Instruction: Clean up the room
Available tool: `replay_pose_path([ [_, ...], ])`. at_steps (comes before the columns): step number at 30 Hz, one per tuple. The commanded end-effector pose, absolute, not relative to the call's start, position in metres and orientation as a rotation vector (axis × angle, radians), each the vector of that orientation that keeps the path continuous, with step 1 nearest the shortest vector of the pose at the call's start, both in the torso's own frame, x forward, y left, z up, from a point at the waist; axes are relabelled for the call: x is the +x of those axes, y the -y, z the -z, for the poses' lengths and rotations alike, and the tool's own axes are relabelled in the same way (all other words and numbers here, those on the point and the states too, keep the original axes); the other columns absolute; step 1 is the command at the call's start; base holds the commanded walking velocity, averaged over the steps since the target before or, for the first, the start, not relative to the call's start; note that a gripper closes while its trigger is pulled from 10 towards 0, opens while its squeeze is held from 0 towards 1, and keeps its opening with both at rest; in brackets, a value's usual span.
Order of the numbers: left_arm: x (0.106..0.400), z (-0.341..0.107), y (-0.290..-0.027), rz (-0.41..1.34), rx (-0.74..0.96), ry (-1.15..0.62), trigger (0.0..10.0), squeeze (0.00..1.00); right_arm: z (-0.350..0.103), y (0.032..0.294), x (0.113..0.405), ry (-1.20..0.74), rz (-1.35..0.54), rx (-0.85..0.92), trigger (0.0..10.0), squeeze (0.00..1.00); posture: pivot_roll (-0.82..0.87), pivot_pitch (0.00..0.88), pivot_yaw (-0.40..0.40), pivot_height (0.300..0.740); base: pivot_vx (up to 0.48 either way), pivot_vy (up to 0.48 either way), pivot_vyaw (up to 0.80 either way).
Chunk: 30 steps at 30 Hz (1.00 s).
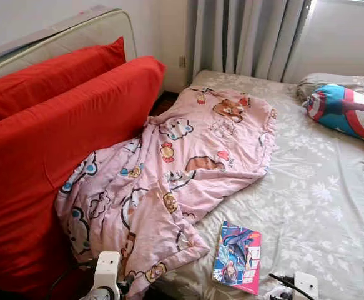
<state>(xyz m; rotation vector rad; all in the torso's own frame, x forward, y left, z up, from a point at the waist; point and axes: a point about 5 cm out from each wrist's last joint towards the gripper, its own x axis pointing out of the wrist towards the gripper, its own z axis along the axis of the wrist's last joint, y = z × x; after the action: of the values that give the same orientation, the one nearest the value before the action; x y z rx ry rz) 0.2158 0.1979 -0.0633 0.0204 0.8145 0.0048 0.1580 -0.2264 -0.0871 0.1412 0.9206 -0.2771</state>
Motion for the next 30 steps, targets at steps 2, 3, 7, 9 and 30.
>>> replay_pose_path([
  [2,0.206,0.068,-0.204,-0.023,0.026,-0.846,10.0,0.0,0.085,0.223,0.165,-0.899,0.269,0.15,10.0,0.0,0.02,0.0,0.026,0.74,0.0,0.0,0.8],
  [3,0.204,0.069,-0.204,-0.022,0.031,-0.853,10.0,0.0,0.085,0.221,0.166,-0.9,0.263,0.15,10.0,0.0,0.02,0.0,0.026,0.74,0.0,0.0,0.8],
  [7,0.201,0.07,-0.207,-0.032,0.032,-0.858,10.0,0.0,0.087,0.213,0.165,-0.907,0.224,0.142,10.0,0.0,0.03,0.0,0.023,0.74,0.0,0.0,0.8],
  [9,0.199,0.071,-0.209,-0.044,0.028,-0.861,10.0,0.0,0.089,0.211,0.161,-0.92,0.229,0.148,10.0,0.0,0.03,0.0,0.026,0.74,0.0,0.0,0.8],
  [30,0.199,0.071,-0.208,-0.082,0.001,-0.852,10.0,0.0,0.089,0.205,0.163,-0.914,0.2,0.133,10.0,0.0,0.05,0.002,0.008,0.74,0.0,0.0,0.8],
])
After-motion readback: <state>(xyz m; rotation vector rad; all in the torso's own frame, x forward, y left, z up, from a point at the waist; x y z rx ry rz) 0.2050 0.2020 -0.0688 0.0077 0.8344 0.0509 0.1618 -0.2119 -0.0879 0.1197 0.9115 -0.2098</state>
